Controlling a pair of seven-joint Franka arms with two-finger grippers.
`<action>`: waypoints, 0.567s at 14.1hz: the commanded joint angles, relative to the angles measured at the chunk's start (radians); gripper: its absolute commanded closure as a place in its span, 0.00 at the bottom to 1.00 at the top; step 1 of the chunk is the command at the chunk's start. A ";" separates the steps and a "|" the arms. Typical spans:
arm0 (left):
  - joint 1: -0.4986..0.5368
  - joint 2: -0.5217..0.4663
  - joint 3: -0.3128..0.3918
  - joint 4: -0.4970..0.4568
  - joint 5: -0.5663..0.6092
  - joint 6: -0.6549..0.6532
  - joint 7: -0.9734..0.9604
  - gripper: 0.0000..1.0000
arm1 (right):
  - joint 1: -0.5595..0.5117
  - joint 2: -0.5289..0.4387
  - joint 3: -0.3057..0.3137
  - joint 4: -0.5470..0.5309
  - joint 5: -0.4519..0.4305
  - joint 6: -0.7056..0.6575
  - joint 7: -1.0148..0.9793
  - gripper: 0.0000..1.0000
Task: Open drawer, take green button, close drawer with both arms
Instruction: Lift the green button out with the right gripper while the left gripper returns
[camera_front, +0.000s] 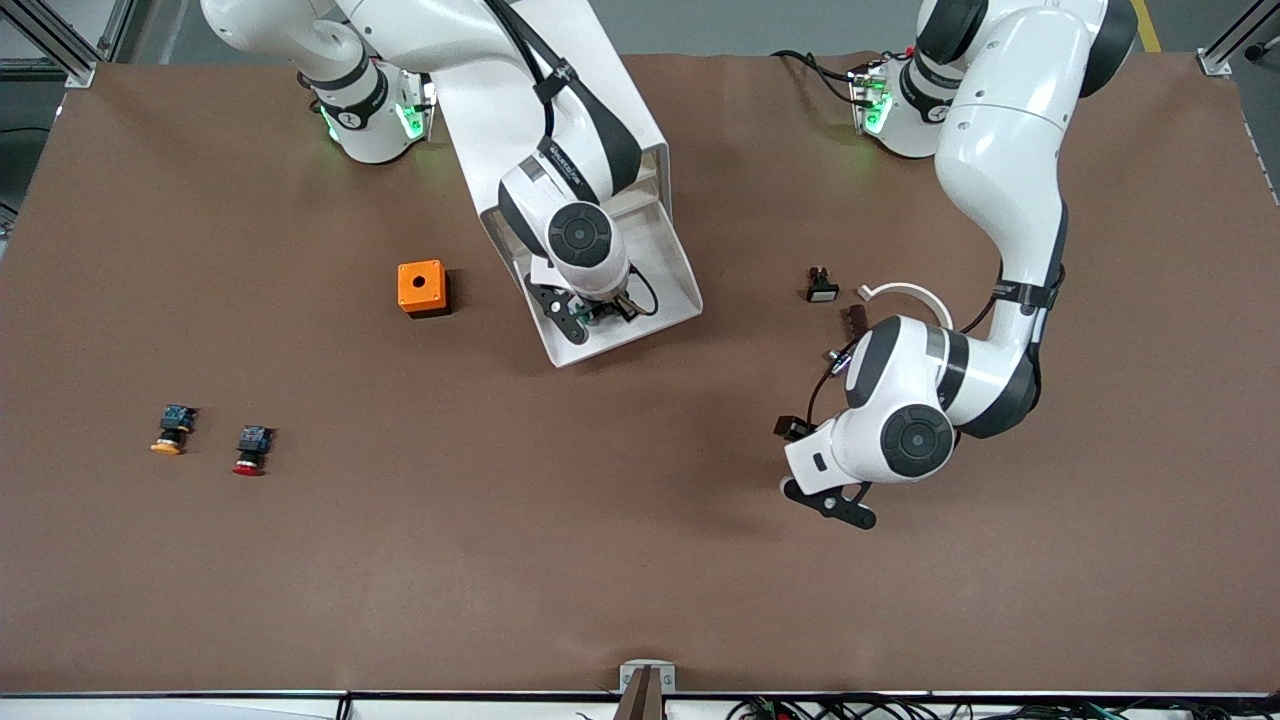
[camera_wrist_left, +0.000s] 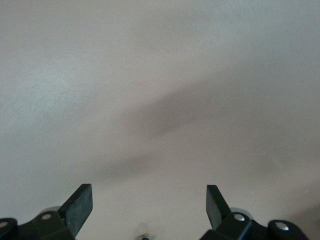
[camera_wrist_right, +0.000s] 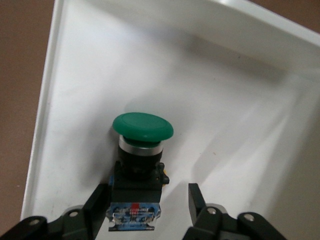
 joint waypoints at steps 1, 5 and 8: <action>-0.007 -0.027 0.000 -0.016 0.017 -0.007 -0.158 0.00 | 0.010 -0.003 -0.006 -0.005 0.024 0.005 0.006 0.63; -0.062 -0.038 -0.009 -0.016 0.011 -0.007 -0.534 0.00 | -0.004 -0.008 -0.006 0.039 0.025 -0.030 0.004 0.73; -0.099 -0.033 -0.006 -0.016 0.011 0.002 -0.671 0.00 | -0.052 -0.009 -0.009 0.172 0.025 -0.200 0.010 0.73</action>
